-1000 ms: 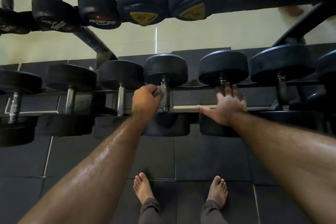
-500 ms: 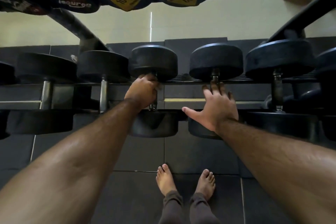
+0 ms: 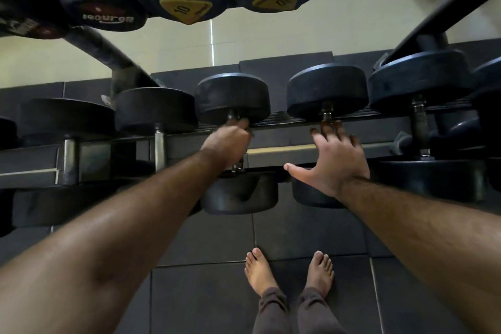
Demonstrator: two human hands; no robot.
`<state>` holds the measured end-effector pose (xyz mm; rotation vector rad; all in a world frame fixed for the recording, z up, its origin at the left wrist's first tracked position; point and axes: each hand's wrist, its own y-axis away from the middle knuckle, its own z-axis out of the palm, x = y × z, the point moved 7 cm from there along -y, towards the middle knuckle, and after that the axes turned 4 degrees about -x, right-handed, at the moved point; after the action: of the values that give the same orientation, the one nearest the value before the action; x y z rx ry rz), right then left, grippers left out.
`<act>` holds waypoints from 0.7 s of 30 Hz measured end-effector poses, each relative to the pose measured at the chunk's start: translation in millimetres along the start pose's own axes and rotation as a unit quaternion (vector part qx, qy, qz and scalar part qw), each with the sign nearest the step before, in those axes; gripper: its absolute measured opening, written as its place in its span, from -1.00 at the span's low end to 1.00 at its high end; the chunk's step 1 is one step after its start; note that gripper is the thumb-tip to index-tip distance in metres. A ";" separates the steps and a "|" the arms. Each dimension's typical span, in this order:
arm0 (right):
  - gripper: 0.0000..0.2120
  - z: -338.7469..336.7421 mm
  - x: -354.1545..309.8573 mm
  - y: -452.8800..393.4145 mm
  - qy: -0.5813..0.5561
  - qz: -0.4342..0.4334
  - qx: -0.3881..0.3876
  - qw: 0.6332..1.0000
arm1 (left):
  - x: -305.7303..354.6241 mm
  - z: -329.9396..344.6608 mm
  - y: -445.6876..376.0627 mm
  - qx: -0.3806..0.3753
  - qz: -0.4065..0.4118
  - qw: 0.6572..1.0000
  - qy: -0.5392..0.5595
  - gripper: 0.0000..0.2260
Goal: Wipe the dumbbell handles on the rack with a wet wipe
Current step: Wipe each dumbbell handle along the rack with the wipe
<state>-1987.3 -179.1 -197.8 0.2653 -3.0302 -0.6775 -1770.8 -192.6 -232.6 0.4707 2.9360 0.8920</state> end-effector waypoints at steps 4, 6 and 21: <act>0.15 1.5 -2.0 0.6 0.008 -0.001 0.004 1.000 | 12.5 7.4 8.5 -0.148 0.086 0.985 0.009 -0.87; 0.14 1.2 -2.7 0.5 0.014 0.001 0.004 1.000 | -0.4 -5.2 -1.8 -0.091 0.068 0.993 0.033 -0.75; 0.11 0.0 -8.4 0.5 0.036 0.001 0.011 0.999 | -62.1 -5.0 16.4 0.171 -0.039 0.962 0.212 -0.80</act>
<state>-1979.0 -177.2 -197.5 0.2796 -2.9711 -0.6214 -1707.7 -200.7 -222.6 0.1859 3.4938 0.5268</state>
